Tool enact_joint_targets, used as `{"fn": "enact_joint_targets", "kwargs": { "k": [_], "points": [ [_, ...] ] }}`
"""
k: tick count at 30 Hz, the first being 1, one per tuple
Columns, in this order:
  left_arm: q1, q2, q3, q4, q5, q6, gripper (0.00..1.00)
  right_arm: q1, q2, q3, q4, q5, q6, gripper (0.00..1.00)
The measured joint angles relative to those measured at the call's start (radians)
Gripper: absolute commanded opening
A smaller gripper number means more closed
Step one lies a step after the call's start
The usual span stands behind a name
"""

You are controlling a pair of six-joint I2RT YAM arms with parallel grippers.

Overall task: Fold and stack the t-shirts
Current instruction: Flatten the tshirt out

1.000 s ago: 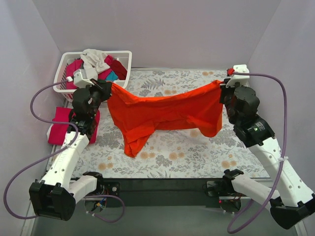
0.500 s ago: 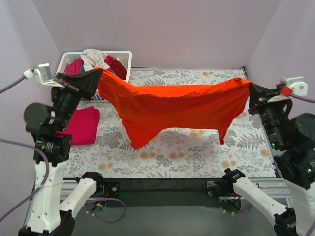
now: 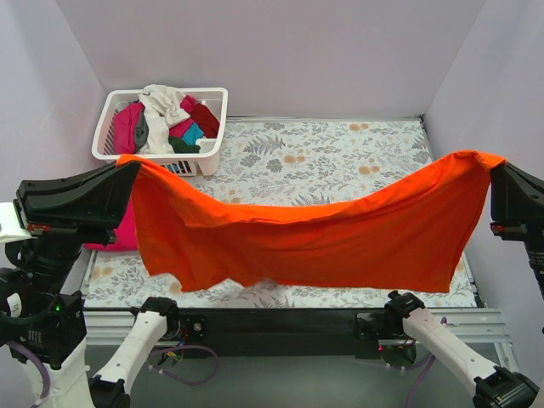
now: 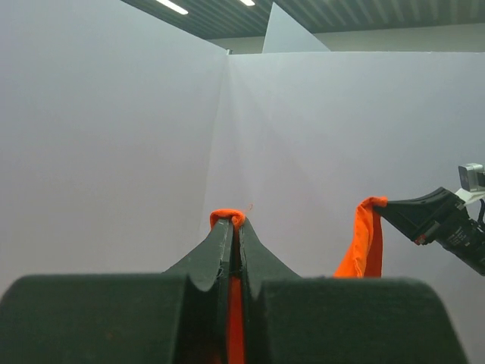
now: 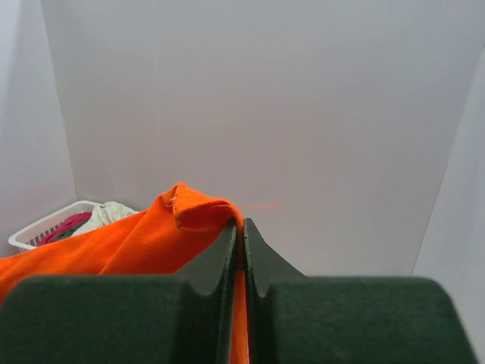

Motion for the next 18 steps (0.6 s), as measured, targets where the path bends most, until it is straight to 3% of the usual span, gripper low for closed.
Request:
{"fn": "enact_joint_targets", "kwargs": {
  "k": [4, 8, 14, 18],
  "points": [
    [0.0, 0.034, -0.003, 0.03, 0.027, -0.007, 0.0, 0.0, 0.011, -0.003, 0.003, 0.014, -0.002, 0.01],
    [0.0, 0.156, -0.046, 0.077, 0.033, -0.012, 0.0, 0.0, 0.064, -0.116, 0.06, 0.104, -0.01, 0.01],
    [0.0, 0.519, -0.116, 0.094, 0.004, -0.002, 0.0, -0.002, 0.272, -0.368, 0.154, 0.253, -0.024, 0.01],
    [0.0, 0.768, -0.143, 0.085, -0.021, 0.005, 0.0, -0.037, 0.433, -0.439, 0.167, 0.286, -0.027, 0.01]
  ]
}}
